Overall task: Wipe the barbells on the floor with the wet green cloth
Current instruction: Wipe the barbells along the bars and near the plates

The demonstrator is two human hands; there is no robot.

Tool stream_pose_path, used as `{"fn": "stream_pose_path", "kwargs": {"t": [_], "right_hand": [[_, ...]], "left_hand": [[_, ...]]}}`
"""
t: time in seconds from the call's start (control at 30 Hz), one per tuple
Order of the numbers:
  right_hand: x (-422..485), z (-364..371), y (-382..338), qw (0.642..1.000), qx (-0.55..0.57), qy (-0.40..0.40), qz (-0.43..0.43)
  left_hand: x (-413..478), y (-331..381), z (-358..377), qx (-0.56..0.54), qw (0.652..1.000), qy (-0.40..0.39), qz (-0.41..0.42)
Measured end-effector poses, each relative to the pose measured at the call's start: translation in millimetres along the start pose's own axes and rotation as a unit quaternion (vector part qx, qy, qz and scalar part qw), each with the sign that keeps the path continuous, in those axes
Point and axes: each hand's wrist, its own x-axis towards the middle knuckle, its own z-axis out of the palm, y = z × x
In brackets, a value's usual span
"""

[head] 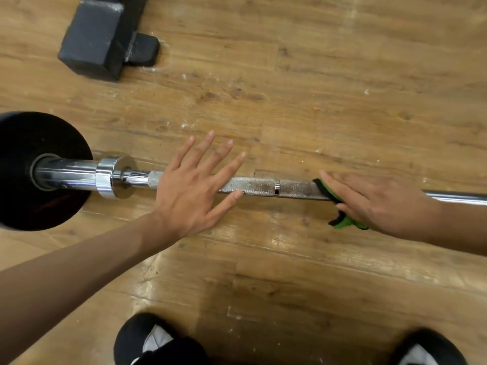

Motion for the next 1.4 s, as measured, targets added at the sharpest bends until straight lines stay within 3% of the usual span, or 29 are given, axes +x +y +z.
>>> {"fn": "stream_pose_path", "kwargs": {"t": [0.13, 0.27, 0.37, 0.57, 0.77, 0.87, 1.0, 1.13, 1.4], "right_hand": [[60.6, 20.4, -46.0, 0.998, -0.024, 0.043, 0.031], [104.6, 30.7, -71.1, 0.998, 0.031, -0.006, 0.052], [67.4, 15.6, -52.9, 0.997, 0.073, -0.010, 0.036], [-16.5, -2.8, -12.4, 0.999, 0.033, -0.010, 0.032], [73.1, 20.8, -86.8, 0.998, 0.023, 0.042, 0.050], [98.4, 22.2, -113.1, 0.997, 0.049, -0.009, 0.067], [40.2, 15.6, -88.9, 0.998, 0.054, -0.015, 0.008], [-17.2, 11.1, -79.4, 0.999, -0.027, -0.009, -0.017], [48.2, 23.0, -138.1, 0.993, 0.037, -0.002, 0.116]], "left_hand": [[-2.6, 2.1, -0.5, -0.005, 1.000, 0.000, 0.000], [-7.2, 4.5, -0.3, -0.009, 1.000, 0.004, 0.009], [-9.9, 5.1, -0.4, -0.004, 1.000, 0.009, 0.008], [-24.5, 12.3, -0.8, -0.011, 1.000, -0.001, 0.009], [-40.2, 20.5, -4.9, -0.008, 0.999, -0.025, 0.024], [-49.2, 24.7, -7.7, -0.010, 0.999, -0.032, 0.029], [-62.5, 29.3, -7.5, -0.014, 0.999, -0.026, 0.023], [-75.6, 36.4, -7.1, -0.010, 0.999, -0.027, 0.027], [-78.6, 42.0, -1.8, 0.010, 1.000, 0.004, 0.016]]}}
